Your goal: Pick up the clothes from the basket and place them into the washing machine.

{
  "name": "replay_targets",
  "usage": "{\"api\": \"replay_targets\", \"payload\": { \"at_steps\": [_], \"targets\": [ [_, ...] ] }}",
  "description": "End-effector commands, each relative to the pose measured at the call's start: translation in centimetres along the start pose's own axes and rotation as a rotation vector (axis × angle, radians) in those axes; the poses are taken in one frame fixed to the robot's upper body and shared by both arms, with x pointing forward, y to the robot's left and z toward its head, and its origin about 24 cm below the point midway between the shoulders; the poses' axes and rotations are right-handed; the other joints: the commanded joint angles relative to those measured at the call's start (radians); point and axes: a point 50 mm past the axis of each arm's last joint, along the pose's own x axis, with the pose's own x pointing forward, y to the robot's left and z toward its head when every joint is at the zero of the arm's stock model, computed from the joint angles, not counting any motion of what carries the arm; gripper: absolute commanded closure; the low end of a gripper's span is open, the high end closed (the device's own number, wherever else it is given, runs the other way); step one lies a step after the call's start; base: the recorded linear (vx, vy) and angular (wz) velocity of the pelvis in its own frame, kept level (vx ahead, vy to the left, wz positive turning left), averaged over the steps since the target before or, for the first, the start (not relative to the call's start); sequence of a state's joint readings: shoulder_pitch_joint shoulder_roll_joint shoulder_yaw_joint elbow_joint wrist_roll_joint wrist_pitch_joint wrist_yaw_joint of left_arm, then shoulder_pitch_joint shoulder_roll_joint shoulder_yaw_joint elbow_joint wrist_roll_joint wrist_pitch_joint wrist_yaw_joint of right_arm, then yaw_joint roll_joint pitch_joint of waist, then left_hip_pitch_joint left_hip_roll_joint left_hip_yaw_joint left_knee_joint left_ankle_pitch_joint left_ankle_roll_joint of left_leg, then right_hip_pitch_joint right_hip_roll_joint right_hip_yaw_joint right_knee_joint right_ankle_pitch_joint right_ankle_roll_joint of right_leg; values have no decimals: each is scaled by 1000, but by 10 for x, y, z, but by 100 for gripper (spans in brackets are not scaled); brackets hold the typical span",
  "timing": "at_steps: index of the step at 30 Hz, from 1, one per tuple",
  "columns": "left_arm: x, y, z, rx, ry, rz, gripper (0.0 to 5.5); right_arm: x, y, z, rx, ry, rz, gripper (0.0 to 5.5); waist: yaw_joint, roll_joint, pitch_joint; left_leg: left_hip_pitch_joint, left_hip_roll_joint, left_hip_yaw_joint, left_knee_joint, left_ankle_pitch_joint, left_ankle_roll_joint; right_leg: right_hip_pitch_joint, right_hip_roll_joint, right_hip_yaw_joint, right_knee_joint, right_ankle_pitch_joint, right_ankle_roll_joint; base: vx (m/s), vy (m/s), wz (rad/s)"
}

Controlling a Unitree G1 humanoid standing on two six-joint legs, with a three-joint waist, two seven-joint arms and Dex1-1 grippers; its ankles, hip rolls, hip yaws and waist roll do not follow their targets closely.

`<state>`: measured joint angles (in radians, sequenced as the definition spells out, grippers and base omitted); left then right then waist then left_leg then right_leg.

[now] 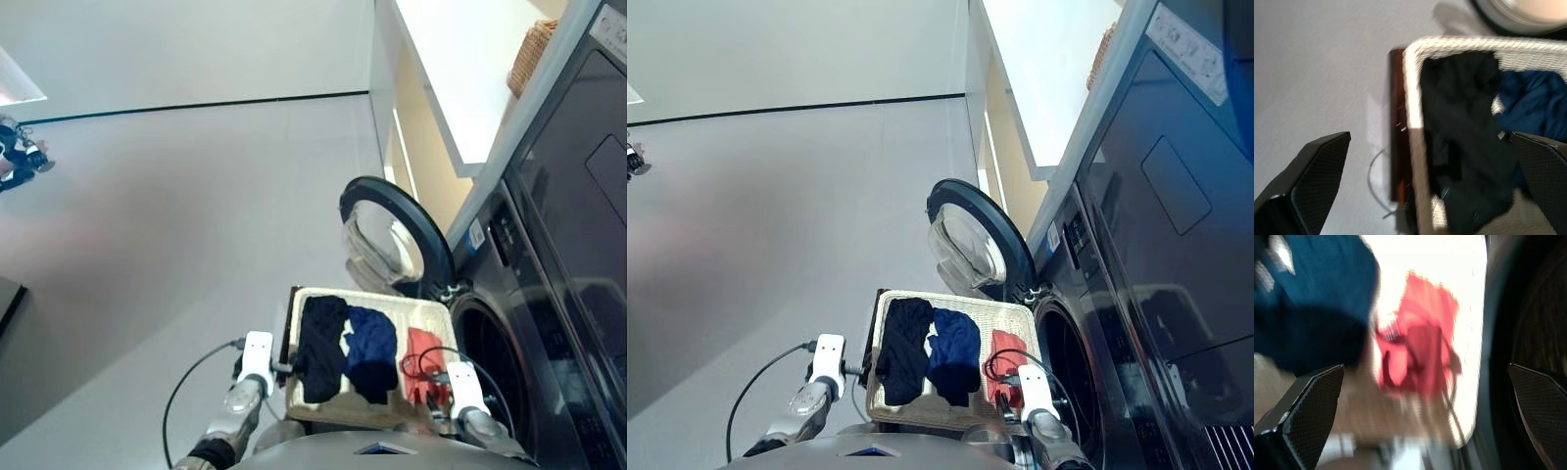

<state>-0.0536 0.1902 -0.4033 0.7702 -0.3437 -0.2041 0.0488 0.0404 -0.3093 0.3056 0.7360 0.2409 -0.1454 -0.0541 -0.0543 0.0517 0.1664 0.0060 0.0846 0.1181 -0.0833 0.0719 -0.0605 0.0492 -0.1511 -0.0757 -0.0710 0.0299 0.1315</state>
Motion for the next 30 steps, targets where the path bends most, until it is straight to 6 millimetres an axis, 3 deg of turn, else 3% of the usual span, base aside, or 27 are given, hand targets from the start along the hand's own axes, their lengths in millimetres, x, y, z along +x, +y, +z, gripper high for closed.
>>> {"api": "replay_targets", "payload": {
  "at_steps": [1, 2, 3, 4, 6, 7, 9, 13, 15, 22, 30],
  "targets": [
    [19, 4, 53, 43, -174, 24, 0, 6, 14, 76, 65, -319, 50, 0, 0, -56, 90, 27, -4, 57, -4, -24, -19, -99, -59, -13, 49, 89, 44, -95, -4, -193],
    [22, 0, 61, 42, -198, 24, 0, 5, 17, 88, 88, -370, 59, 0, -3, -55, 104, 19, -2, 61, -4, -20, -19, -115, -58, -10, 58, 89, 43, -48, 3, -264],
    [22, 0, 61, 41, -198, 24, 0, 5, 17, 88, 88, -370, 59, 0, -2, -55, 104, 18, -2, 61, -4, -20, -19, -117, -58, -10, 59, 88, 43, -93, 3, -233],
    [25, -3, 81, 31, -270, 31, 0, 0, 21, 118, 90, -498, 81, 0, -7, -55, 134, 0, 4, 65, -4, -12, -19, -153, -54, 3, 82, 86, 42, -95, -1, -170],
    [28, -6, 100, 7, -328, 35, 0, -6, 26, 144, 93, -603, 109, 0, -7, -57, 176, -21, 11, 73, -3, 5, -19, -200, -46, 20, 123, 78, 37, -117, -12, -121],
    [28, -6, 100, 6, -329, 35, 0, -6, 26, 144, 93, -604, 109, 0, -6, -58, 176, -21, 11, 74, -3, 5, -19, -202, -46, 21, 125, 77, 37, -160, -59, -233],
    [32, -9, 124, 18, -394, 41, 0, -18, 33, 182, 71, -760, 145, 0, -5, -83, 236, -128, 19, 63, 132, -18, -24, -275, -34, 46, 186, 71, 26, -180, -97, -209],
    [35, -13, 144, 25, -451, 71, 0, -41, 40, 221, -64, -967, 159, 0, -8, -96, 256, -241, 26, 36, 229, -50, -27, -370, -24, 62, 270, 51, 25, -78, -59, -73],
    [38, -14, 153, 32, -468, 94, 0, -48, 44, 234, -60, -1033, 155, 0, -15, -95, 262, -287, 25, 26, 264, -63, -25, -421, -14, 71, 311, 41, 24, -78, -23, 69],
    [44, -13, 183, 49, -520, 158, 0, -75, 58, 273, -55, -1236, 190, 0, -32, -106, 308, -449, 39, 6, 395, -102, -21, -572, -6, 83, 428, 17, 17, -86, -24, 53],
    [48, -13, 210, 26, -557, 199, 0, -86, 74, 294, -51, -1320, 237, 0, -37, -115, 338, -555, 41, -9, 458, -118, -18, -670, 2, 87, 476, 6, 12, -29, -4, 24]
  ]
}}
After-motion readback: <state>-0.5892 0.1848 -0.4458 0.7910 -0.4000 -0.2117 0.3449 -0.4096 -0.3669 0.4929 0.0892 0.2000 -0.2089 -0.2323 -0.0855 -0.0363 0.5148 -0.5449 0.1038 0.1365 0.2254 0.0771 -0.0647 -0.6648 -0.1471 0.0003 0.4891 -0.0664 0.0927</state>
